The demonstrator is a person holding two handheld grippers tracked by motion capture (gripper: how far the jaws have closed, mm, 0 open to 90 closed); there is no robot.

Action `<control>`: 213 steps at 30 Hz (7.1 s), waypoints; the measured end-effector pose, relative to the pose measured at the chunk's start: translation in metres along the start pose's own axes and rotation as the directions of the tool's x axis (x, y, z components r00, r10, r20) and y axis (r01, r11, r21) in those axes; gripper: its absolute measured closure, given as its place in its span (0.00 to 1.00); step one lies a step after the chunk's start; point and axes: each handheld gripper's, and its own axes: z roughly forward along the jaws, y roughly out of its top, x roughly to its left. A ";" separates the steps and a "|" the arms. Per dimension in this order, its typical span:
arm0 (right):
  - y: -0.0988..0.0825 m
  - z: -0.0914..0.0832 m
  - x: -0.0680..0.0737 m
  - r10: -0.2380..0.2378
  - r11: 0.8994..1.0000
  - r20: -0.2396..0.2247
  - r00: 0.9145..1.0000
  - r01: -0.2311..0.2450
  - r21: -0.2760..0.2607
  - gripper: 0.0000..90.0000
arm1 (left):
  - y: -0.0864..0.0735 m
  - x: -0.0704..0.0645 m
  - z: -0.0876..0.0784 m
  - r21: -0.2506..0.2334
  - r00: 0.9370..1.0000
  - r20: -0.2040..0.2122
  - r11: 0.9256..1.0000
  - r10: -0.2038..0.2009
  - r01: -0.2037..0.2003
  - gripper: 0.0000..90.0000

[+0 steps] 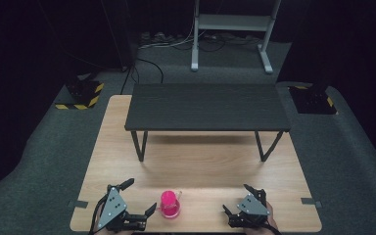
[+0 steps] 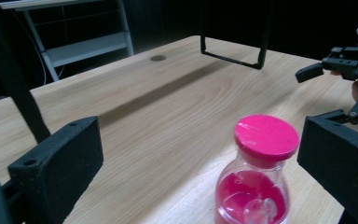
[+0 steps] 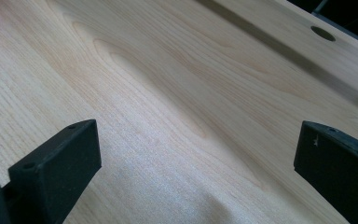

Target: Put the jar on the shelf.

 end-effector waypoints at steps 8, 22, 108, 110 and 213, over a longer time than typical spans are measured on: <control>0.000 0.000 0.000 -0.002 1.000 0.001 1.000 0.002 0.001 0.00 | -0.001 -0.010 0.006 -0.007 1.000 0.026 1.000 -0.012 0.012 0.01; 0.000 0.000 0.000 -0.003 1.000 0.000 1.000 0.003 0.000 0.00 | -0.008 -0.024 0.021 -0.013 0.997 0.069 1.000 -0.023 0.024 0.01; 0.000 -0.001 -0.001 0.006 1.000 -0.009 1.000 -0.006 -0.009 0.00 | 0.038 -0.006 0.023 -0.173 0.998 0.056 0.985 -0.004 0.013 0.54; 0.000 -0.001 -0.001 0.007 1.000 -0.009 1.000 -0.007 -0.010 0.00 | 0.042 -0.004 0.023 -0.182 0.998 0.056 0.983 -0.009 0.019 0.54; -0.001 -0.001 -0.003 0.022 1.000 -0.019 1.000 -0.022 -0.014 0.00 | 0.176 0.057 0.085 -0.359 0.998 -0.049 0.932 0.028 -0.044 0.54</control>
